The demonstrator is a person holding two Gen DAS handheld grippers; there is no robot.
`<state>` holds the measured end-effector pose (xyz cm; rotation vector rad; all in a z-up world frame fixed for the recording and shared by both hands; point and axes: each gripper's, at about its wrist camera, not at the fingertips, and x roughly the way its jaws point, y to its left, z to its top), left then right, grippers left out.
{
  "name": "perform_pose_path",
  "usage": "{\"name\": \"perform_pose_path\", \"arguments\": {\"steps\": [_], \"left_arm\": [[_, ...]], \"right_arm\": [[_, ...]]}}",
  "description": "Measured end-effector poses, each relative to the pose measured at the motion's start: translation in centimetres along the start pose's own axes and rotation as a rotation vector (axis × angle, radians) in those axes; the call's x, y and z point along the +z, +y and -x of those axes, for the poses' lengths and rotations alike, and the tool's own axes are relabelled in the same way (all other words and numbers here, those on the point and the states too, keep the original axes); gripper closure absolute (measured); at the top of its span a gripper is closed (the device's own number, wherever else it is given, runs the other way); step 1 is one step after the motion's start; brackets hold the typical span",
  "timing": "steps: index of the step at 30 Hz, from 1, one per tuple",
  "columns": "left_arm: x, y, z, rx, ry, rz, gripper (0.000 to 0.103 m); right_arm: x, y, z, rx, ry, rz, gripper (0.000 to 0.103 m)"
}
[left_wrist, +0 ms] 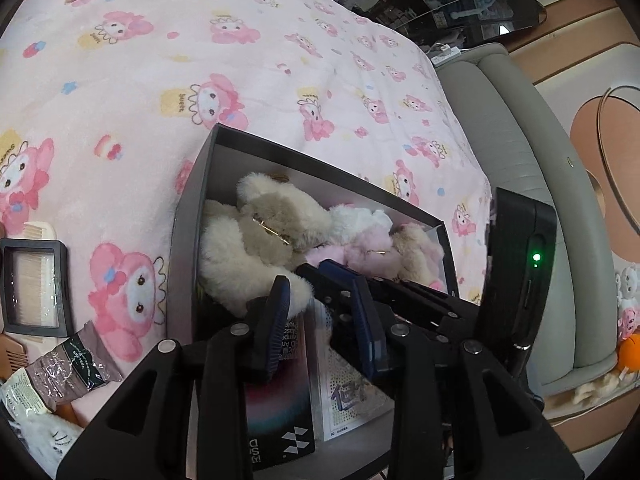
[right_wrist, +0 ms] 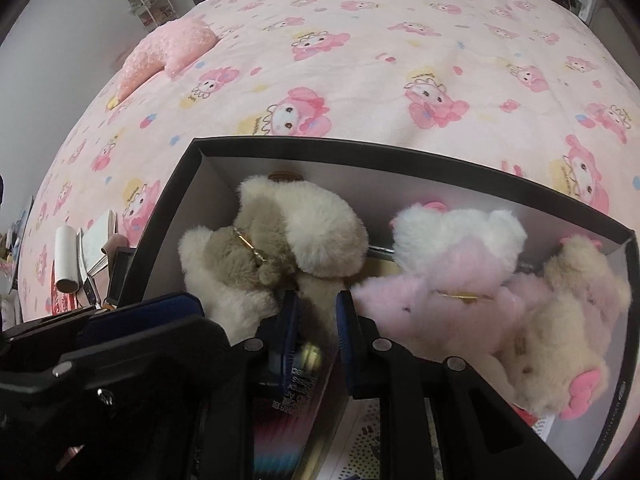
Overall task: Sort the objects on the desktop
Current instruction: 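Lower the plush dog into the box beside the other plush toys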
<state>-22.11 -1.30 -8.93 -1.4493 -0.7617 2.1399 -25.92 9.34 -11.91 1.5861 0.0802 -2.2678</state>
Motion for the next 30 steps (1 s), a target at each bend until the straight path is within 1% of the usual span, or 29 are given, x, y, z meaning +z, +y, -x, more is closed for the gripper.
{"name": "perform_pose_path", "arguments": {"steps": [2,3,6,8,9,10,12,13,15,16,18,19,21,23,25,28,30], "left_arm": [[-0.2,-0.1,-0.1,-0.017,0.032,0.002,0.072],[-0.4,-0.3,-0.1,-0.003,0.042,-0.009,0.072],[-1.0,-1.4,-0.3,0.066,0.050,-0.068,0.070],[-1.3,-2.1,-0.7,0.130,0.044,-0.104,0.070],[-1.4,-2.3,-0.8,0.147,0.042,-0.112,0.070],[-1.4,-2.4,-0.8,0.137,0.040,-0.107,0.072],[-1.3,-2.1,-0.7,0.066,0.044,-0.072,0.071],[-1.2,-2.1,-0.4,0.060,0.029,-0.068,0.071],[-1.0,-2.2,0.4,0.109,-0.033,-0.074,0.071],[-0.9,-2.1,0.6,0.119,-0.046,-0.069,0.071],[-0.8,-1.6,0.4,0.090,-0.033,-0.043,0.071],[-0.8,-1.3,0.2,0.073,-0.024,-0.031,0.071],[-1.0,-0.9,-0.1,0.077,-0.018,-0.020,0.071],[-0.9,-0.7,0.0,0.086,-0.020,-0.013,0.071],[-0.8,-0.5,-0.1,0.061,-0.020,0.000,0.071],[-0.7,-0.1,0.0,0.029,-0.021,0.004,0.070],[-0.6,0.2,0.2,0.001,0.001,0.012,0.070]], "right_arm": [[-0.8,-0.4,1.8,-0.039,-0.013,-0.010,0.087],[-1.4,-0.8,2.8,-0.037,-0.021,-0.018,0.087],[-2.7,-1.8,3.9,0.006,0.008,-0.047,0.086],[-2.9,-2.3,3.6,0.034,0.039,-0.074,0.086],[-2.9,-2.3,3.4,0.036,0.046,-0.075,0.086],[-2.9,-2.2,3.1,0.038,0.052,-0.071,0.086],[-3.1,-1.9,2.4,0.052,0.070,-0.061,0.087],[-3.0,-1.9,1.9,0.069,0.080,-0.060,0.087],[-3.0,-1.8,0.9,0.115,0.096,-0.064,0.087],[-3.0,-1.7,0.3,0.130,0.104,-0.061,0.087],[-2.7,-1.5,-1.0,0.141,0.130,-0.063,0.087],[-2.5,-1.4,-1.5,0.141,0.140,-0.066,0.087],[-1.9,-1.2,-1.9,0.113,0.137,-0.069,0.088],[-1.5,-0.8,-1.9,0.074,0.123,-0.054,0.089],[-1.4,-0.4,-1.8,0.045,0.102,-0.038,0.089],[-1.5,-0.6,-1.4,0.052,0.074,-0.054,0.089],[-1.4,-0.7,-0.7,0.060,0.061,-0.067,0.089]]}}
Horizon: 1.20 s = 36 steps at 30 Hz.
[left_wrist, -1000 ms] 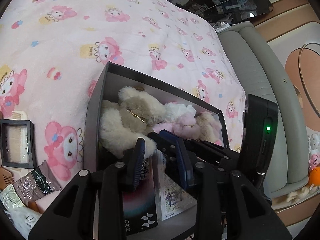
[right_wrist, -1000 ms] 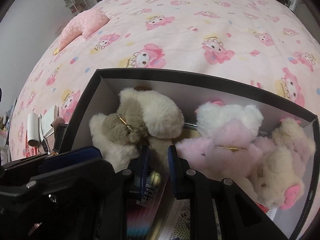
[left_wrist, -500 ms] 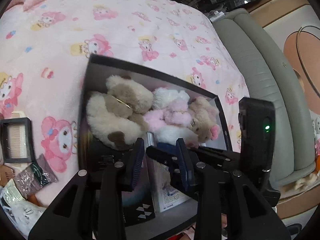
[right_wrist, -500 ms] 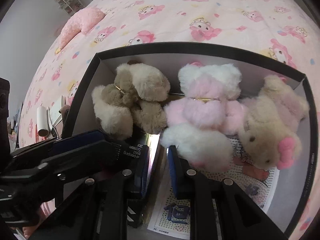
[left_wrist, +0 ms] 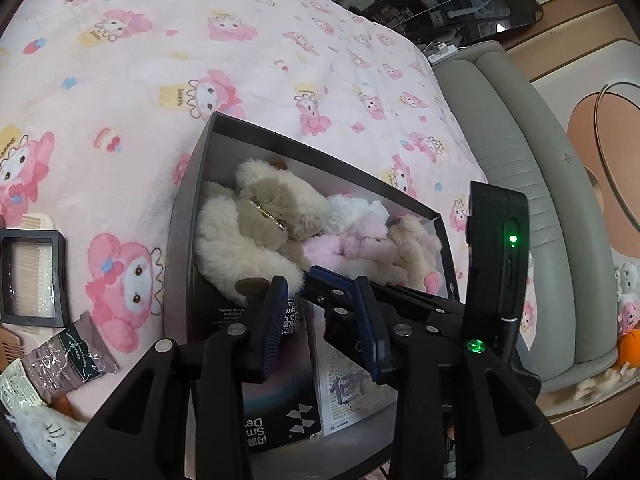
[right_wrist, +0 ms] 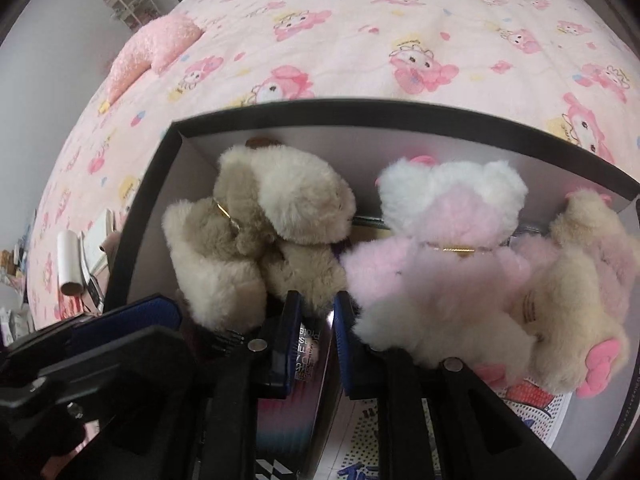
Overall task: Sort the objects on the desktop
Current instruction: 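Lower the plush dog into the box beside the other plush toys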
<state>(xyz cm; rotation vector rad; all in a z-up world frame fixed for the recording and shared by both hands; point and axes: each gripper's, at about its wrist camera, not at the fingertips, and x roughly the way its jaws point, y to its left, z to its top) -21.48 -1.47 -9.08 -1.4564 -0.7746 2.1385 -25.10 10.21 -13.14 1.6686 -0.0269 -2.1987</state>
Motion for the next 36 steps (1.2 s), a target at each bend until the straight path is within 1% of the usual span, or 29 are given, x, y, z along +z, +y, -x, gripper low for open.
{"name": "perform_pose_path", "arguments": {"steps": [2,4,5,7,8,10,13,15,16,17,19,20,21,23,25,27,28,29,32,34,36], "left_arm": [[0.0,0.0,0.2,-0.025,0.034,0.000,0.070],[-0.1,-0.2,0.5,-0.050,0.046,-0.005,0.070],[-0.2,-0.3,0.5,-0.045,0.045,-0.004,0.070],[-0.2,-0.5,0.4,-0.012,0.039,-0.004,0.070],[-0.3,-0.7,0.3,0.001,0.036,-0.008,0.070],[-0.4,-0.9,0.3,0.012,0.038,-0.013,0.070],[-0.8,-0.7,0.0,-0.027,0.067,0.003,0.066],[-1.1,-0.7,-0.1,-0.035,0.079,0.013,0.066],[-1.2,-0.8,-0.1,-0.033,0.081,0.009,0.066],[-1.3,-0.9,-0.1,-0.029,0.080,0.007,0.065],[-1.4,-1.1,-0.1,-0.026,0.081,-0.001,0.064],[-1.4,-1.1,-0.2,-0.022,0.082,0.000,0.063],[-1.3,-1.1,-0.3,-0.023,0.081,0.007,0.063],[-1.2,-1.1,-0.4,-0.026,0.082,0.009,0.062],[-1.3,-1.2,-0.5,-0.011,0.080,0.002,0.062],[-1.5,-1.2,-0.5,-0.011,0.081,0.007,0.062],[-1.6,-1.3,-0.5,-0.013,0.081,0.011,0.061],[-1.6,-1.3,-0.3,-0.013,0.075,0.016,0.060],[-1.6,-1.3,-0.1,0.000,0.059,0.021,0.060],[-1.6,-1.4,-0.1,0.019,0.049,0.028,0.060],[-1.7,-1.8,-0.3,0.053,0.037,0.012,0.060]], "right_arm": [[-0.5,-0.1,1.2,0.006,-0.004,0.001,0.089],[-1.3,-0.4,2.1,0.039,0.013,-0.003,0.089],[-1.8,-0.5,1.9,0.061,0.040,-0.004,0.089],[-2.7,-0.6,0.3,0.136,0.134,-0.008,0.089],[-3.0,-0.4,-0.1,0.167,0.147,-0.006,0.089],[-3.1,0.2,0.0,0.165,0.149,0.014,0.089],[-3.4,0.3,-0.3,0.205,0.179,-0.002,0.089],[-3.9,0.6,-0.3,0.247,0.207,0.003,0.089],[-4.1,0.6,-0.2,0.249,0.209,0.002,0.089],[-4.2,0.5,0.1,0.232,0.195,-0.003,0.089],[-4.2,0.2,1.0,0.169,0.143,-0.001,0.089],[-4.2,0.2,1.1,0.136,0.130,0.009,0.089],[-4.2,0.2,0.8,0.128,0.139,0.015,0.089],[-4.1,0.1,0.7,0.143,0.140,-0.006,0.089],[-4.0,0.5,0.6,0.158,0.156,0.001,0.089],[-4.3,1.0,0.3,0.200,0.186,0.016,0.089],[-4.4,1.0,0.2,0.215,0.192,0.002,0.089],[-4.4,0.9,0.4,0.212,0.184,-0.008,0.089],[-4.1,0.7,1.3,0.117,0.121,0.010,0.089],[-4.1,0.3,0.9,0.110,0.137,-0.010,0.088],[-4.1,0.5,0.8,0.078,0.141,0.002,0.088]]}}
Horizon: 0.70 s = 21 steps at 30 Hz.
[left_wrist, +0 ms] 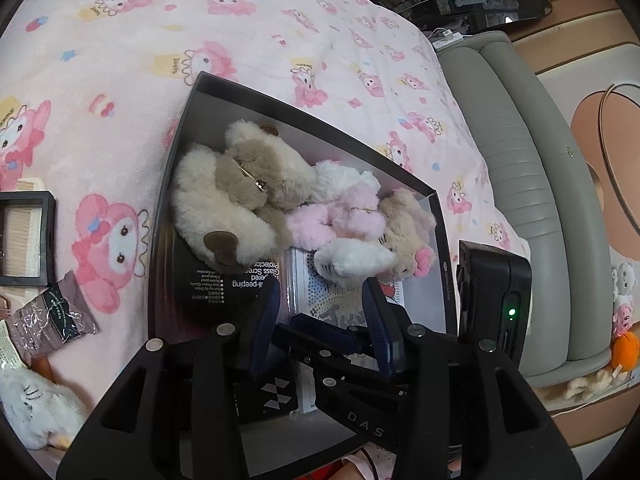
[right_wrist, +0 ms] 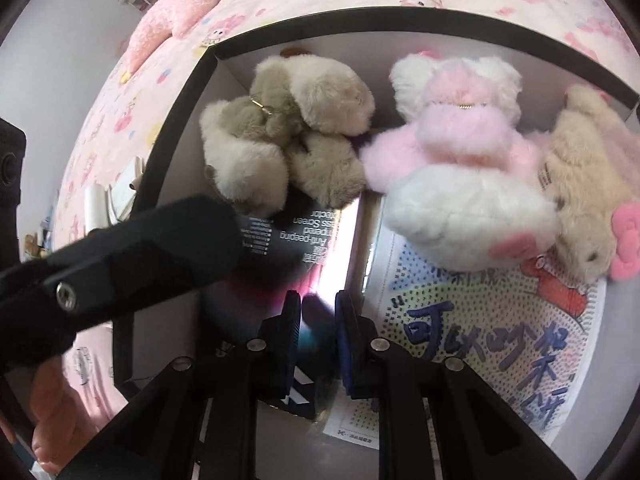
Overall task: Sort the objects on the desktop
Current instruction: 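Lower the plush dog into the box beside the other plush toys, then open both grippers and withdraw them up from the box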
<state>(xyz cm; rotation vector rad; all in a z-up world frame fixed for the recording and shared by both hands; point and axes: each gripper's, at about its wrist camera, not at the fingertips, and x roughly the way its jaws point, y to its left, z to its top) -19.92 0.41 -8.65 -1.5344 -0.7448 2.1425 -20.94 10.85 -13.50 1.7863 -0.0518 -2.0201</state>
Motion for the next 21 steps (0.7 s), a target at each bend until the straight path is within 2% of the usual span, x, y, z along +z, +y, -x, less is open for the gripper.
{"name": "perform_pose_path", "arguments": {"steps": [2,4,8,11,12,13,14,15,16,19,21], "left_arm": [[-0.1,0.0,-0.5,0.023,-0.003,0.001,0.060],[-0.1,0.2,-1.0,0.004,0.010,0.011,0.060],[-0.1,0.4,-1.4,-0.032,0.030,0.003,0.064],[-0.4,0.0,-1.2,-0.052,0.046,-0.004,0.065],[-0.5,-0.3,-0.8,-0.014,0.012,-0.019,0.065],[-0.5,-0.6,-0.4,0.064,-0.033,-0.037,0.068],[-0.4,-0.9,-0.3,0.131,-0.067,-0.046,0.075],[-0.2,-0.9,-0.6,0.158,-0.075,-0.043,0.076],[0.0,-0.9,-1.3,0.153,-0.051,-0.034,0.076],[0.2,-0.4,-3.4,0.129,0.019,-0.010,0.078],[0.2,-0.6,-4.4,0.097,0.052,-0.001,0.079]], "right_arm": [[-0.2,0.0,-0.8,0.029,0.050,-0.009,0.081],[-0.4,-0.5,-2.0,0.113,0.112,-0.053,0.074],[-0.8,-0.3,-1.4,0.135,0.110,-0.027,0.074],[-0.6,-0.2,1.2,0.059,0.008,0.027,0.074],[-0.5,-0.4,2.2,0.036,-0.041,0.032,0.074],[-0.5,-0.4,3.1,0.013,-0.090,0.041,0.075],[-0.5,-0.1,3.6,-0.021,-0.128,0.066,0.083],[-0.5,0.1,4.0,-0.072,-0.178,0.076,0.087],[-0.5,0.3,4.2,-0.121,-0.215,0.073,0.088],[-0.5,-0.2,4.5,-0.149,-0.253,0.047,0.088],[-2.8,-0.5,5.4,-0.205,-0.281,0.034,0.088]]}}
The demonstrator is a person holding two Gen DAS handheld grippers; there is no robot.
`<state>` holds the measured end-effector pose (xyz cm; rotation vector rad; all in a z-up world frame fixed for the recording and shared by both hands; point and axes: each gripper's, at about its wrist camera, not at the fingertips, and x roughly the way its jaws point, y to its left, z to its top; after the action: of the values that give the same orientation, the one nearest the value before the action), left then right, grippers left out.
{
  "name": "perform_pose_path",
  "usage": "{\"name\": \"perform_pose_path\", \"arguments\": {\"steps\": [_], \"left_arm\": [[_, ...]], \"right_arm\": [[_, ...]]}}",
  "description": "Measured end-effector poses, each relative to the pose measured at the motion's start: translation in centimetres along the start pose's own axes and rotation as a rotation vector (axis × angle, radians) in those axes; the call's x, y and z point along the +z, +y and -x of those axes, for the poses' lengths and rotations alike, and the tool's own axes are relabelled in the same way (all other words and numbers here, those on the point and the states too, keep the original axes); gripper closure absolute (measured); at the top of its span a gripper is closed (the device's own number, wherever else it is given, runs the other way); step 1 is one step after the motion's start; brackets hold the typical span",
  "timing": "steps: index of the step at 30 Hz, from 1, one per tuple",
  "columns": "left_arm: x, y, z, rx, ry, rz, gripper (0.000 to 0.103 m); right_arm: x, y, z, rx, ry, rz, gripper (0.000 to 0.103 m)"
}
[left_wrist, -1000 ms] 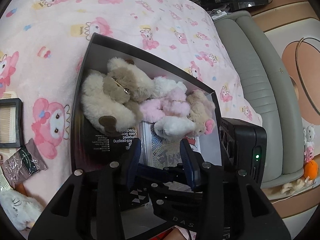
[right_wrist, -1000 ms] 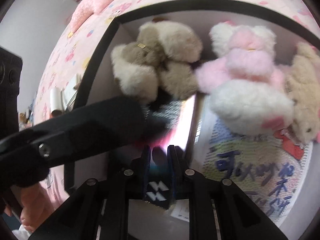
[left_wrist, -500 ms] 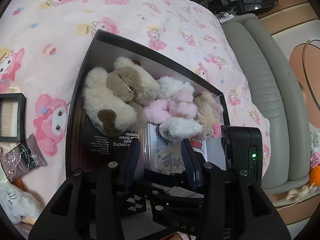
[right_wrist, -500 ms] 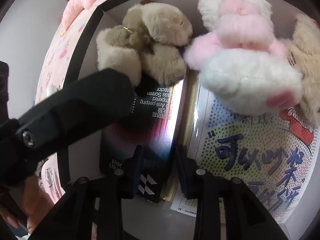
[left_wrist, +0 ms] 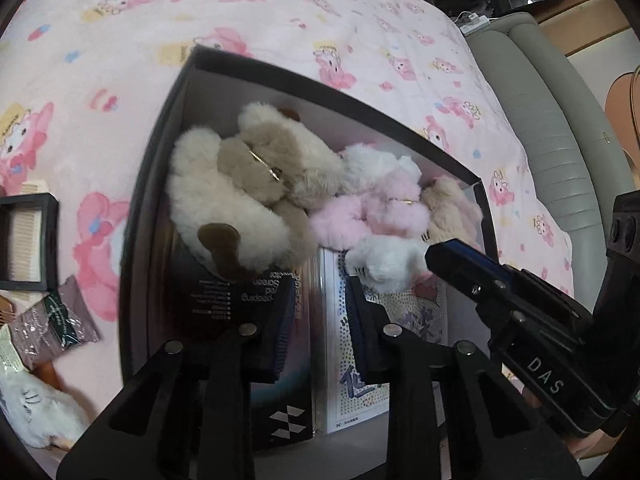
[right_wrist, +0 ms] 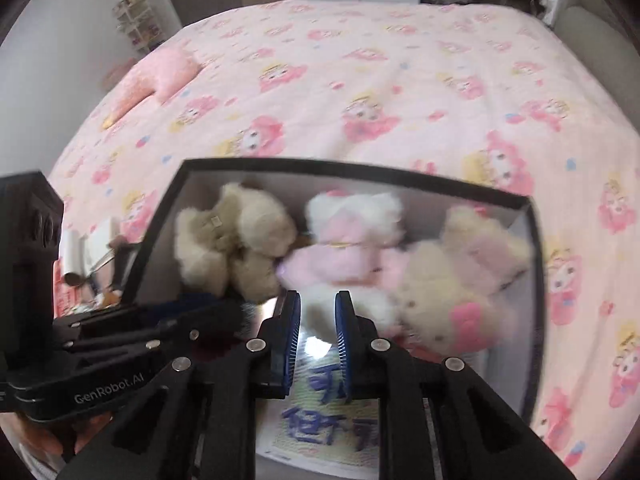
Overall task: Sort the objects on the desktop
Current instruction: 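Open both grippers and withdraw them up from the box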
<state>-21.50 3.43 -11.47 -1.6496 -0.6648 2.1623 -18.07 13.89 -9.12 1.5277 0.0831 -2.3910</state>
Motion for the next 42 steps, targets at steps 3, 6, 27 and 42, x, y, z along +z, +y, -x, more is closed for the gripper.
{"name": "perform_pose_path", "arguments": {"steps": [3,6,27,42], "left_arm": [[0.7,-0.1,-1.1,0.031,0.000,0.014,0.079],[2.0,0.2,-1.9,0.024,-0.001,0.064,0.079],[2.6,0.4,-3.6,0.037,0.003,0.248,0.068],[0.7,-4.0,3.0,0.032,-0.211,-0.020,0.045]], "right_arm": [[1.3,-1.8,-0.4,0.040,0.017,-0.040,0.088],[5.7,-3.6,-3.1,0.113,0.087,-0.083,0.088],[4.7,-4.3,-2.0,0.045,0.077,-0.083,0.087],[4.4,-3.7,0.7,-0.043,-0.024,-0.072,0.073]]}}
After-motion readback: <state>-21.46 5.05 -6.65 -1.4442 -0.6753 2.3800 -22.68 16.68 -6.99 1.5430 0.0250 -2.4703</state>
